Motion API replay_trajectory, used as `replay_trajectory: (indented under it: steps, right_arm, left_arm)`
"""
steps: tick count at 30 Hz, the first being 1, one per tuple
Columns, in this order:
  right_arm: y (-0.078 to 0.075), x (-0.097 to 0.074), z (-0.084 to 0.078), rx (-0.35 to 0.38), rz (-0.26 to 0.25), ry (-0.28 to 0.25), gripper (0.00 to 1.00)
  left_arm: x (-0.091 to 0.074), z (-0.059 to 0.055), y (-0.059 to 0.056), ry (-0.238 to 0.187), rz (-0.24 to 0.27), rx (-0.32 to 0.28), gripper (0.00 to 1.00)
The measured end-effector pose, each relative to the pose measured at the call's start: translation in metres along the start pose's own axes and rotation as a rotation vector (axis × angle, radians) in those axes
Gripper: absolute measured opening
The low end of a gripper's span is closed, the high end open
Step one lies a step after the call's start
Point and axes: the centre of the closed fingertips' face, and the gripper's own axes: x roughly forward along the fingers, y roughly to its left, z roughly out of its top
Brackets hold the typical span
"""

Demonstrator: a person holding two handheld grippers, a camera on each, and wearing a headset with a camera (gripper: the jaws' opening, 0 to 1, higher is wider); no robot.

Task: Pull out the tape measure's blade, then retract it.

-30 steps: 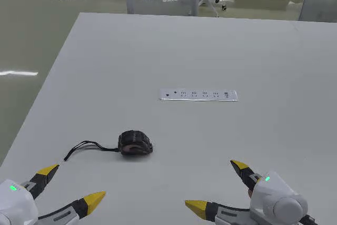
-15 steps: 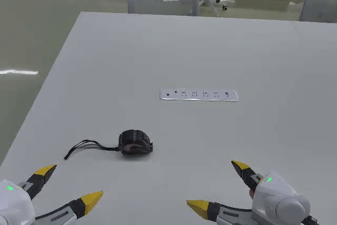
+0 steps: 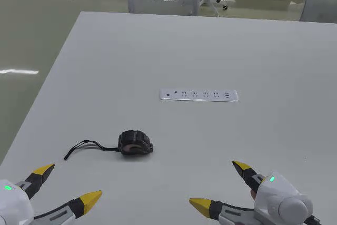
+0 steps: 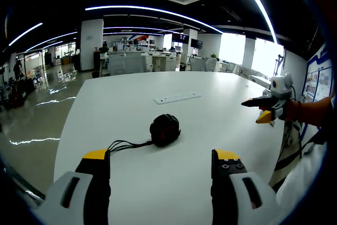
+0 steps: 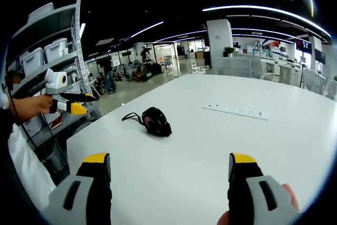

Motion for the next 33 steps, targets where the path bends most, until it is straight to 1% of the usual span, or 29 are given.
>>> replay_trajectory:
  steps: [3, 4, 6, 9, 12, 16, 20, 24, 28, 29, 31, 33]
  right_arm:
    - [-0.002, -0.001, 0.001, -0.009, -0.006, 0.001, 0.94]
    - [-0.001, -0.001, 0.0, 0.001, 0.005, 0.001, 0.93]
    - [-0.003, -0.002, 0.001, 0.003, -0.005, -0.004, 0.94]
    - [-0.004, -0.003, 0.002, 0.015, -0.002, -0.007, 0.94]
    - [-0.004, -0.003, 0.003, 0.019, 0.003, -0.013, 0.95]
    - [-0.004, -0.003, 0.005, 0.023, 0.003, -0.02, 1.0]
    - [-0.004, -0.004, 0.008, 0.021, 0.004, -0.031, 1.0]
    - [-0.004, -0.004, 0.007, 0.025, 0.012, -0.024, 1.0]
    - [-0.003, -0.005, 0.008, 0.014, 0.015, -0.028, 1.0]
    - [-0.004, -0.005, 0.008, 0.004, 0.009, -0.026, 1.0]
    - [-0.003, -0.005, 0.008, 0.001, 0.011, -0.026, 0.99]
    - [-0.003, -0.006, 0.011, 0.006, 0.018, -0.04, 0.97]
  left_arm:
    - [0.0, 0.001, -0.001, -0.001, 0.001, -0.001, 0.77]
    - [0.0, 0.001, -0.001, -0.001, 0.001, 0.0, 0.77]
    - [0.0, 0.001, -0.001, -0.002, 0.001, -0.001, 0.77]
    - [0.0, 0.002, -0.001, -0.003, 0.002, -0.001, 0.78]
    - [0.0, 0.002, -0.001, -0.005, 0.003, -0.001, 0.78]
    - [0.0, 0.003, 0.0, -0.005, 0.004, -0.002, 0.78]
    - [0.0, 0.005, -0.001, -0.006, 0.005, -0.002, 0.78]
    - [0.0, 0.007, -0.002, -0.006, 0.005, -0.001, 0.78]
    - [0.0, 0.007, -0.001, -0.005, 0.007, -0.001, 0.78]
    - [0.0, 0.007, -0.001, -0.004, 0.007, -0.001, 0.78]
    - [0.0, 0.007, 0.0, -0.004, 0.009, -0.001, 0.78]
    - [0.0, 0.007, 0.0, -0.003, 0.009, -0.001, 0.79]
